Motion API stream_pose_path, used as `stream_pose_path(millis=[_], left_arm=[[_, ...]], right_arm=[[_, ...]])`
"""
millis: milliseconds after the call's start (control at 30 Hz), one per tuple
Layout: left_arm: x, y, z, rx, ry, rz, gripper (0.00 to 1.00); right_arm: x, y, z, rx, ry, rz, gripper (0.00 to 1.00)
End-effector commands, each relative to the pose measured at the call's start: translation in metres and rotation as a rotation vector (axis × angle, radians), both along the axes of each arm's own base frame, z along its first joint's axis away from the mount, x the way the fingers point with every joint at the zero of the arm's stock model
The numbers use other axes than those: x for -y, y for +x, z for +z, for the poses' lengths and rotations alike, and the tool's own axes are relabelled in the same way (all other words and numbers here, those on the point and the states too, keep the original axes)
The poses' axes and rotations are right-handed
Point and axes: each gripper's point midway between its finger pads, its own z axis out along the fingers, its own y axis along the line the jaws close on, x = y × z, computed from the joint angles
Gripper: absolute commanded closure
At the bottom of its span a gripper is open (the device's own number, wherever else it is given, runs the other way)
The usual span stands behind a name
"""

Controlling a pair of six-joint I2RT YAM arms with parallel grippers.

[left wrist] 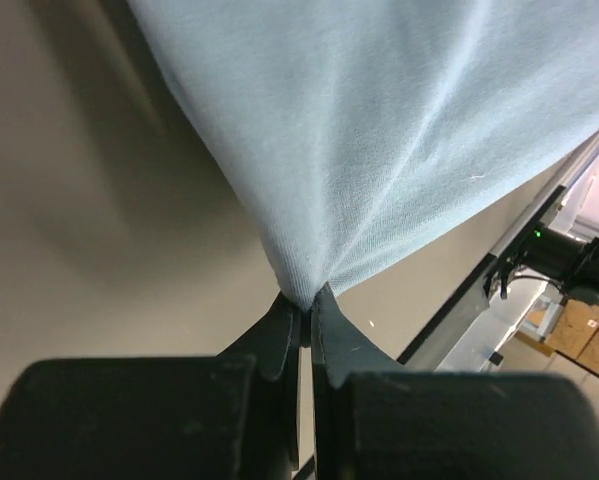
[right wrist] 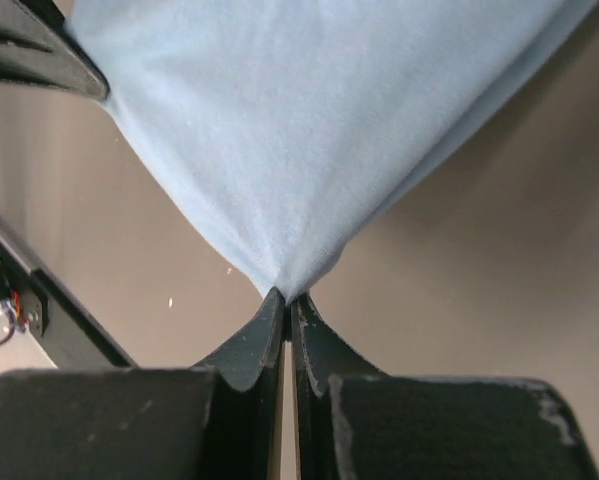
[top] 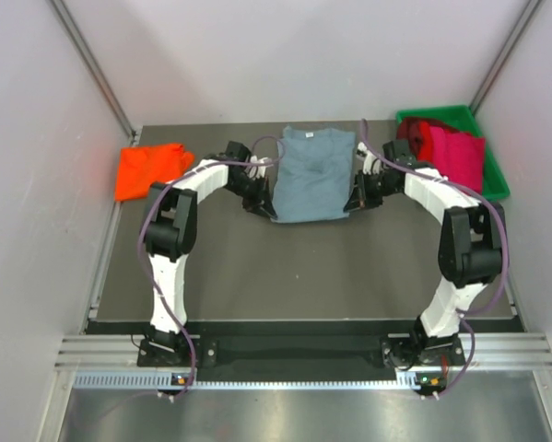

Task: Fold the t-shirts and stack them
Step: Fold the tshirt

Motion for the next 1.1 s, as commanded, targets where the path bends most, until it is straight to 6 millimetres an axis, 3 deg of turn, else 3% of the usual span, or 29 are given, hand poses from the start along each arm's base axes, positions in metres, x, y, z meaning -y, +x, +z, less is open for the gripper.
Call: stream_pose_path(millis=[0, 233, 333, 500, 600, 733, 867, 900, 933, 967, 1033, 1067], left_arm=[[-0.007, -0.005, 0.046, 0.113, 0.001, -0.028, 1.00], [0.009, -0.020, 0.089, 0.219, -0.039, -0.086, 1.00], [0.020, -0.037, 0.101, 0.240, -0.052, -0.125, 1.00], [0.027, -0.059, 0.124, 0.279, -0.075, -0.155, 1.00], [0.028, -0.061, 0.132, 0.290, -0.080, -0.147, 1.00], [0.032, -0.040, 0.146, 0.350, -0.077, -0.138, 1.00], [0.035, -0.014, 0.143, 0.364, -0.067, -0.121, 1.00], [0.035, -0.007, 0.131, 0.344, -0.055, -0.118, 1.00], [0.033, 0.002, 0.132, 0.353, -0.056, -0.107, 1.00], [0.033, 0.009, 0.117, 0.322, -0.047, -0.101, 1.00], [0.031, 0.024, 0.112, 0.323, -0.049, -0.087, 1.00], [0.031, 0.031, 0.096, 0.298, -0.035, -0.082, 1.00]], right_arm=[[0.003, -0.019, 0.021, 0.044, -0.007, 0.036, 1.00], [0.008, -0.055, 0.035, 0.063, -0.005, 0.051, 1.00], [0.007, -0.066, 0.044, 0.085, 0.005, 0.055, 1.00], [0.007, -0.079, 0.059, 0.116, 0.022, 0.042, 1.00], [0.007, -0.080, 0.070, 0.140, 0.032, 0.035, 1.00], [0.005, -0.062, 0.093, 0.198, 0.048, 0.013, 1.00], [0.005, -0.036, 0.101, 0.217, 0.069, -0.014, 1.00], [0.007, -0.028, 0.102, 0.230, 0.071, -0.021, 1.00], [0.009, -0.019, 0.099, 0.223, 0.072, -0.038, 1.00], [0.012, -0.013, 0.096, 0.220, 0.072, -0.050, 1.00], [0.016, 0.004, 0.087, 0.216, 0.070, -0.074, 1.00], [0.018, 0.009, 0.084, 0.217, 0.065, -0.080, 1.00]])
